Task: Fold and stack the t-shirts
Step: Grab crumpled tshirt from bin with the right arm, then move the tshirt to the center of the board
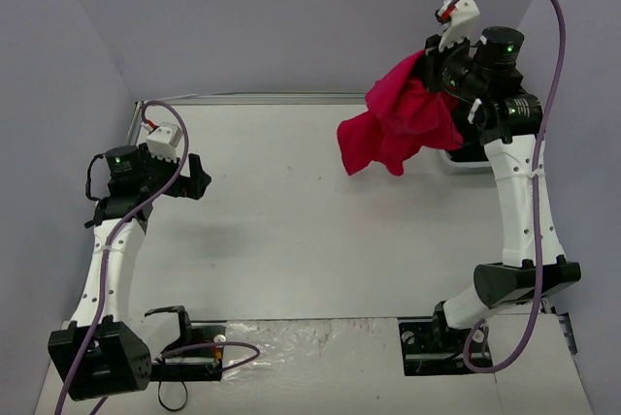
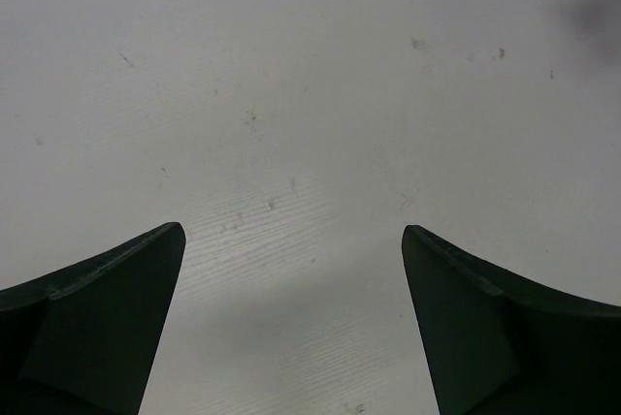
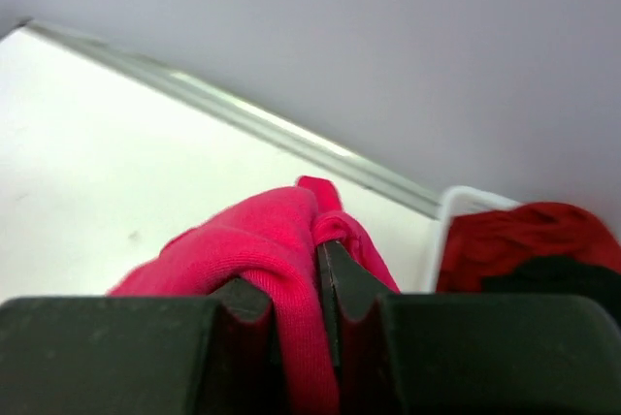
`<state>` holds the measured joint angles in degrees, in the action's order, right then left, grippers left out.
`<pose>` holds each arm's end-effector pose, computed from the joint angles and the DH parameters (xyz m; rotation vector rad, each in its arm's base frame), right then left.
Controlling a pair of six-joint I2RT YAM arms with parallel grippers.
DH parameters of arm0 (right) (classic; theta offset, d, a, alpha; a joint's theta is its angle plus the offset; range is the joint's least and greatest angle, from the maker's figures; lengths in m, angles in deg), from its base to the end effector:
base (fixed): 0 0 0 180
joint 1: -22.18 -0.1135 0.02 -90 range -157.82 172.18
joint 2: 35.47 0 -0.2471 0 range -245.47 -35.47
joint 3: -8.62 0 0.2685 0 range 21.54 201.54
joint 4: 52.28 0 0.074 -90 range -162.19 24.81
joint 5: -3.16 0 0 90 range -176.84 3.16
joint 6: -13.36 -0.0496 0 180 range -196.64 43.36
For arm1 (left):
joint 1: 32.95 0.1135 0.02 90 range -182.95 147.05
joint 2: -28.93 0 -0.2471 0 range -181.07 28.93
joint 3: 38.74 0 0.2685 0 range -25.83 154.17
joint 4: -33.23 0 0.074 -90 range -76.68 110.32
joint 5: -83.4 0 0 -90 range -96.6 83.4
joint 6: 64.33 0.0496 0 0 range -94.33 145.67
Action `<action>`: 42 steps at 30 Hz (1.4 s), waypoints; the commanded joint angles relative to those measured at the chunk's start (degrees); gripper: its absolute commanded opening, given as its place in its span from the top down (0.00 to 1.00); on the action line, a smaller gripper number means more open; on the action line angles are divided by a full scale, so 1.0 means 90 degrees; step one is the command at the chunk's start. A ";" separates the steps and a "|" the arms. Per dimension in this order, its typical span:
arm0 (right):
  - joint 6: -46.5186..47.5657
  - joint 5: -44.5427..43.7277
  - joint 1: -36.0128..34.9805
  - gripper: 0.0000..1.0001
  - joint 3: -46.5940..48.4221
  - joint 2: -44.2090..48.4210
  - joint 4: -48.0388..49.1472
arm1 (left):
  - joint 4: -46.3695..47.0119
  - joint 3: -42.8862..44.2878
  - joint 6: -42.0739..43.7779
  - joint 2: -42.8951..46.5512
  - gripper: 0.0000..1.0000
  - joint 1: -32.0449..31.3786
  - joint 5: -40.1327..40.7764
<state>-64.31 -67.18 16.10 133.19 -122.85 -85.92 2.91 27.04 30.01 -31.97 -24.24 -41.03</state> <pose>0.3394 0.0529 0.5301 -0.5094 1.4266 0.1713 0.2722 0.0133 0.3029 0.3029 1.9365 -0.4541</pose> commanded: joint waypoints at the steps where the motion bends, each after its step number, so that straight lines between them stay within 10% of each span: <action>1: -0.0413 0.1894 -0.0065 1.00 -0.0149 0.0234 -0.0196 | 0.0010 0.0230 0.0016 0.0155 0.06 0.0048 0.0008; 9: 0.0317 0.3616 -0.0710 1.00 -0.1155 0.0645 -0.0859 | 0.0030 0.0220 0.0006 0.0117 0.06 0.0106 0.0086; 13: 0.1070 0.2311 -0.0808 0.20 -0.2209 0.0617 -0.0929 | 0.0020 0.0220 0.0045 0.0136 0.06 0.0116 0.0047; 15: 0.1119 0.1637 -0.0798 0.00 -0.2551 0.0326 -0.0909 | 0.0030 0.0172 0.0074 0.0156 0.06 0.0116 -0.0012; 22: 0.1071 -0.0347 -0.0769 0.00 -0.3724 0.0381 -0.0032 | 0.0079 0.0162 0.0231 -0.0078 0.06 0.0029 -0.0031; 37: 0.1090 -0.0378 -0.0759 0.00 -0.5100 0.0773 -0.0040 | -0.0966 0.1127 0.1120 -0.2030 0.01 -0.1954 0.0135; 42: 0.1100 -0.0232 -0.0662 0.00 -0.5404 0.0743 0.0077 | -0.0849 0.1528 0.0983 -0.3017 0.25 -0.2159 0.0096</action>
<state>-55.08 -69.48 9.45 85.22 -116.83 -86.12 -4.30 36.81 38.75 -56.54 -42.99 -39.79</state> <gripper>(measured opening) 0.999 0.774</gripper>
